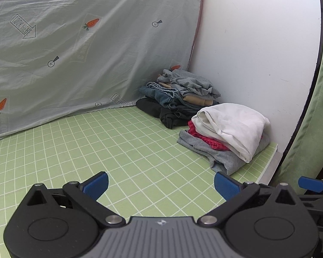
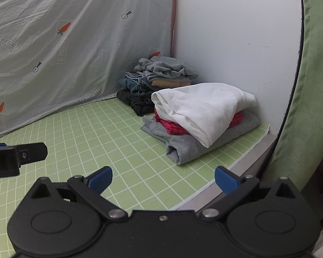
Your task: Fold clothes
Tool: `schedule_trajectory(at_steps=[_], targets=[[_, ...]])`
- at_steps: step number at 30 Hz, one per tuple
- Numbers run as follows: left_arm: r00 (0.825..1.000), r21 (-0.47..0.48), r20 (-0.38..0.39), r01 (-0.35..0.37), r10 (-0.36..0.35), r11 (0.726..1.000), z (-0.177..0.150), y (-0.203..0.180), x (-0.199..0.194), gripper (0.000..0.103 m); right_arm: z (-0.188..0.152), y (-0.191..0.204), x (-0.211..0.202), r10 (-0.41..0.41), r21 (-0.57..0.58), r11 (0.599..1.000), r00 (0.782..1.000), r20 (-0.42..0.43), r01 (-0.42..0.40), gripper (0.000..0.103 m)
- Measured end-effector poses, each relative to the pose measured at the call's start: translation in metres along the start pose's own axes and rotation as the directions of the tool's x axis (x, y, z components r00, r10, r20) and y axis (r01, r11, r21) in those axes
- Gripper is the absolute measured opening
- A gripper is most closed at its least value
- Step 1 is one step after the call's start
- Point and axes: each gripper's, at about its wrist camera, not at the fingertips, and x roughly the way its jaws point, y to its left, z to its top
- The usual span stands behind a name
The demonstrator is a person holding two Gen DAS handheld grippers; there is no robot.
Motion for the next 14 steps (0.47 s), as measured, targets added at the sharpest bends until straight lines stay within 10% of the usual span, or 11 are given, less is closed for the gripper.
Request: schedule_trajectory(at_steps=[14], targets=[[0.999,0.034,0.031,0.04,-0.041,0.999,-0.012,0.007,-0.032,0.103,-0.016,0.019,-0.033,-0.026,-0.002,1.0,0.999,0.019,0.026,0.103]])
